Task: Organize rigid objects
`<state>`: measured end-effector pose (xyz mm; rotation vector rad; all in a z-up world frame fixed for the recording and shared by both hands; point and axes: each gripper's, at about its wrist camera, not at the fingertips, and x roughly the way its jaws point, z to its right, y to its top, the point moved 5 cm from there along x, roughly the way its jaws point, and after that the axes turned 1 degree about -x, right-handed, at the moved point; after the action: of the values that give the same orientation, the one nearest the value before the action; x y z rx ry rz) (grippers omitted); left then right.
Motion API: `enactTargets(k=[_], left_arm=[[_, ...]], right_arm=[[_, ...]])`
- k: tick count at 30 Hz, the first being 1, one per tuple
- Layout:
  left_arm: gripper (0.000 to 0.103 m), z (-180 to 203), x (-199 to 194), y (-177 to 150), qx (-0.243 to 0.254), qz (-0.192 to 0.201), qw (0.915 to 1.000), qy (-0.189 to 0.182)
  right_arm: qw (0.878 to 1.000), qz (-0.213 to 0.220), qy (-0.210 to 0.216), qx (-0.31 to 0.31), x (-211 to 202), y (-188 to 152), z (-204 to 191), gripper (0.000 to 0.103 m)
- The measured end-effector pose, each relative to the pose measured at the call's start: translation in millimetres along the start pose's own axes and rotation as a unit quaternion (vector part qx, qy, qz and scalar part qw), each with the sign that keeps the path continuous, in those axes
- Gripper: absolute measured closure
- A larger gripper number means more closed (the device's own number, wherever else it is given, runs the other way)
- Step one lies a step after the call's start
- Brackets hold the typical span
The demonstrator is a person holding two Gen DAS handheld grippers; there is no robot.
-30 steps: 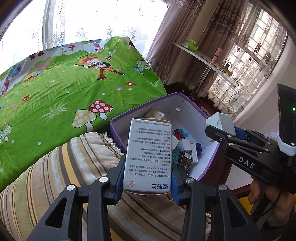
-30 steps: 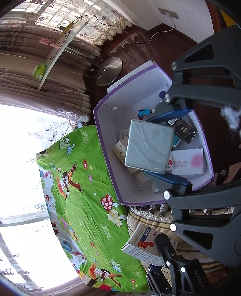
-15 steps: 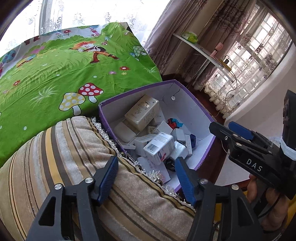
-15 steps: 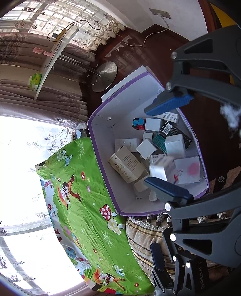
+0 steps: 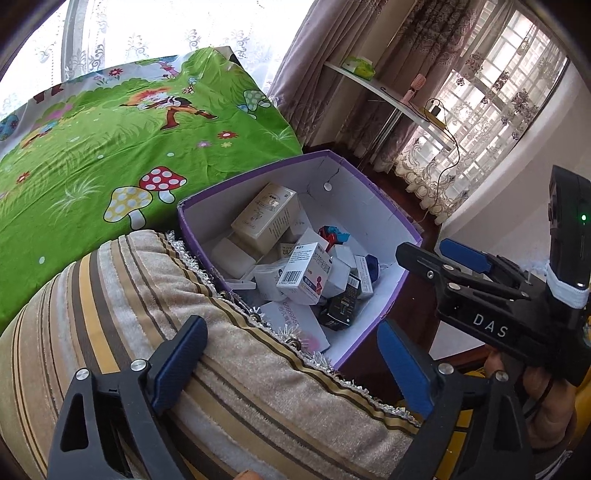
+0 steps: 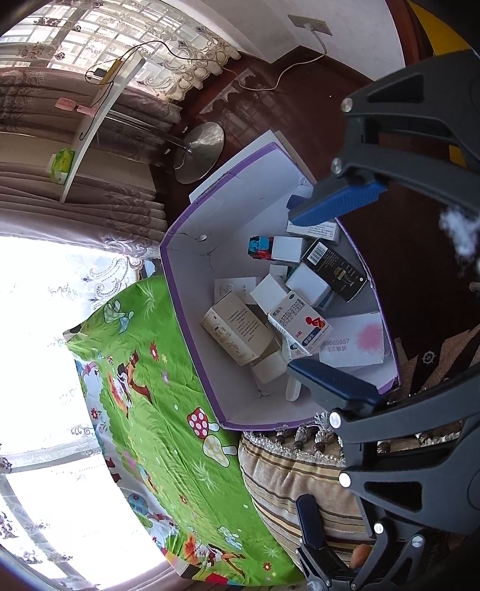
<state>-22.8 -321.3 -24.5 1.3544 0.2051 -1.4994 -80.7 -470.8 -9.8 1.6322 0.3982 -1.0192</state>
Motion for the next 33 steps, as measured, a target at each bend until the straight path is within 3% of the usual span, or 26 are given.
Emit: enactTargets(k=[3, 10, 33], left_arm=[[0.006, -2.2, 0.5, 2.5, -0.012, 0.0, 0.9999, -0.006], [0.006, 1.8, 6.2, 2.3, 0.008, -0.009, 0.9997, 0.022], [0.005, 1.5, 7.8, 0.9, 0.01, -0.011, 0.9997, 0.02]], right_arm=[[1.0, -0.001, 0.001, 0.0, 0.2, 0.3, 0.1, 0.026], [1.0, -0.003, 0.002, -0.001, 1.3, 0.3, -1.5, 0.026], [1.0, -0.007, 0.003, 0.001, 4.0, -2.9, -1.9, 0.026]])
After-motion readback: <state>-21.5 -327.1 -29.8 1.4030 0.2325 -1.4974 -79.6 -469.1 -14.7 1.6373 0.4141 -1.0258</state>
